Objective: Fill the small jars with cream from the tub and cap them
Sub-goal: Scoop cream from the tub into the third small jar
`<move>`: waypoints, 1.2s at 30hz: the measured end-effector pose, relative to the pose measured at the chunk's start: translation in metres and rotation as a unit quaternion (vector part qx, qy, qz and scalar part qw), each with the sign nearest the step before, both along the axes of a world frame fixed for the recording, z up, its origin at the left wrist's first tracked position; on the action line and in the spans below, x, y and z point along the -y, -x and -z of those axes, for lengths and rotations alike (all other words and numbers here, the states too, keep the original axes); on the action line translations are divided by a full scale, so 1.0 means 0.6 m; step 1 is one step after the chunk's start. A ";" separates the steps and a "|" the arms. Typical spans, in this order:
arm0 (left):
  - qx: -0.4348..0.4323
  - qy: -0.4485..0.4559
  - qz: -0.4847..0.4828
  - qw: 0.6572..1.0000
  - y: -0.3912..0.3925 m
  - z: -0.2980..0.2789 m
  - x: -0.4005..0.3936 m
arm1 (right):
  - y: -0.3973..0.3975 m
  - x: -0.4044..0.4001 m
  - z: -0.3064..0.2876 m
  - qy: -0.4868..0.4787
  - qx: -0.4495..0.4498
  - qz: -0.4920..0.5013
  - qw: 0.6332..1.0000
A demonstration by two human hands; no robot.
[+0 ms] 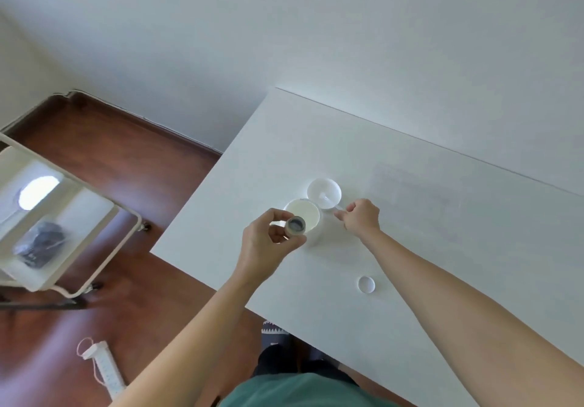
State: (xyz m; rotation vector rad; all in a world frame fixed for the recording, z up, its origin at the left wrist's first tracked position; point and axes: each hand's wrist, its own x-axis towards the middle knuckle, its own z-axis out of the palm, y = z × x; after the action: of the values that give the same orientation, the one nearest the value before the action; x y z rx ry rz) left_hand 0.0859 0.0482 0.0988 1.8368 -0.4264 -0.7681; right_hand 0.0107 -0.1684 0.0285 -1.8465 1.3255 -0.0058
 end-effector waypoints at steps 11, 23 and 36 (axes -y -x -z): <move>-0.026 0.020 -0.028 0.999 -0.023 0.005 -0.001 | -0.016 -0.006 0.016 -0.125 0.049 0.167 0.977; -0.044 0.045 -0.020 0.998 -0.022 0.006 0.006 | 0.004 -0.006 -0.010 -0.044 0.113 0.199 0.973; -0.002 0.068 -0.061 0.996 -0.047 0.009 -0.028 | 0.047 -0.030 -0.136 0.195 0.251 -0.129 0.939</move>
State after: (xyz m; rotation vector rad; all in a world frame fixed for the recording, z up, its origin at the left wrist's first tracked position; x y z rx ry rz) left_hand 0.1144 0.0651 0.0932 1.7156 -0.3516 -0.6444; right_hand -0.0173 -0.1504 0.1101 -2.1452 0.7527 -0.6012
